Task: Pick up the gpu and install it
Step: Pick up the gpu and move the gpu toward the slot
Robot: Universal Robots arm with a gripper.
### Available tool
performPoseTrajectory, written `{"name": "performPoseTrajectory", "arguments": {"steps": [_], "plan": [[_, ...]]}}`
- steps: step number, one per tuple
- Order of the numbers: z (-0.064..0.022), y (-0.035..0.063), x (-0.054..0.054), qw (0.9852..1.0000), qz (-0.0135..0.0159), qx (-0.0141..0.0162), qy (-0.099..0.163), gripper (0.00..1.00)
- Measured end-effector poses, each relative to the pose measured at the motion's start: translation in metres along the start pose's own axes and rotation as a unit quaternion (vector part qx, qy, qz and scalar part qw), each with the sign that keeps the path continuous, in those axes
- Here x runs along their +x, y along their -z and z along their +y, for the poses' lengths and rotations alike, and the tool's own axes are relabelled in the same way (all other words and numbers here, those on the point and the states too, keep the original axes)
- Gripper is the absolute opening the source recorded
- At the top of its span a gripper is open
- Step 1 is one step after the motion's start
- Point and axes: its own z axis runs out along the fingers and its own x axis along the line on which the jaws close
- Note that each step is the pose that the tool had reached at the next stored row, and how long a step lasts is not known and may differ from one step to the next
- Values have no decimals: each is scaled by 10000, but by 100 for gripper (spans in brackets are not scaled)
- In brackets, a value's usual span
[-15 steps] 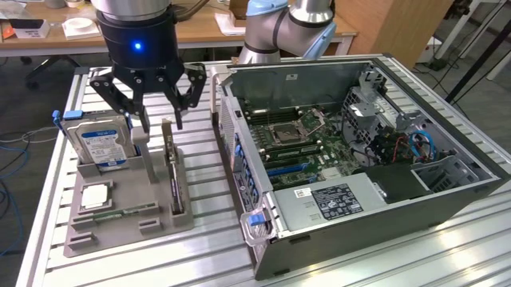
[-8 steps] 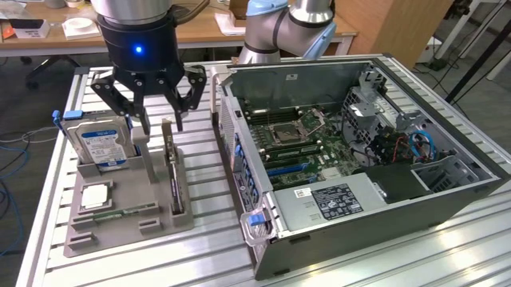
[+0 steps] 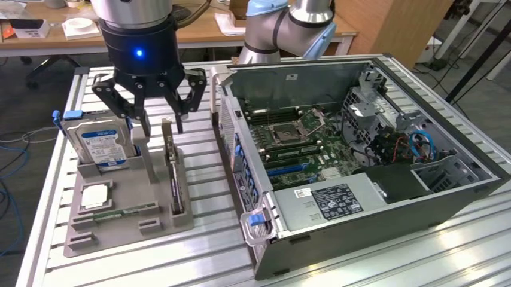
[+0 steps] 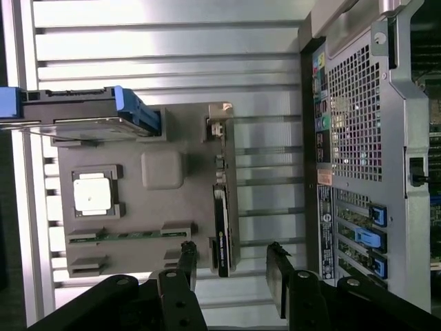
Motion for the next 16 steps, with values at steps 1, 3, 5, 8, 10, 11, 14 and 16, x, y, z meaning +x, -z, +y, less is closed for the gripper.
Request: {"name": "performPoseTrajectory", "arguments": {"steps": [1, 3, 5, 8, 10, 11, 14, 16], "plan": [[0, -4, 0, 10000, 0, 2, 0, 53], [-1, -11, 0, 10000, 0, 5, 0, 53], [-1, -19, 0, 10000, -1, 10, 0, 53], [-1, -30, 1, 10000, -2, 22, 0, 53], [-1, -38, 1, 10000, -2, 30, 1, 53], [-1, -42, 1, 10000, -2, 35, 1, 53], [-2, -55, 2, 10000, -3, 51, 2, 53], [-2, -64, 2, 10000, -4, 64, 2, 53]]}}
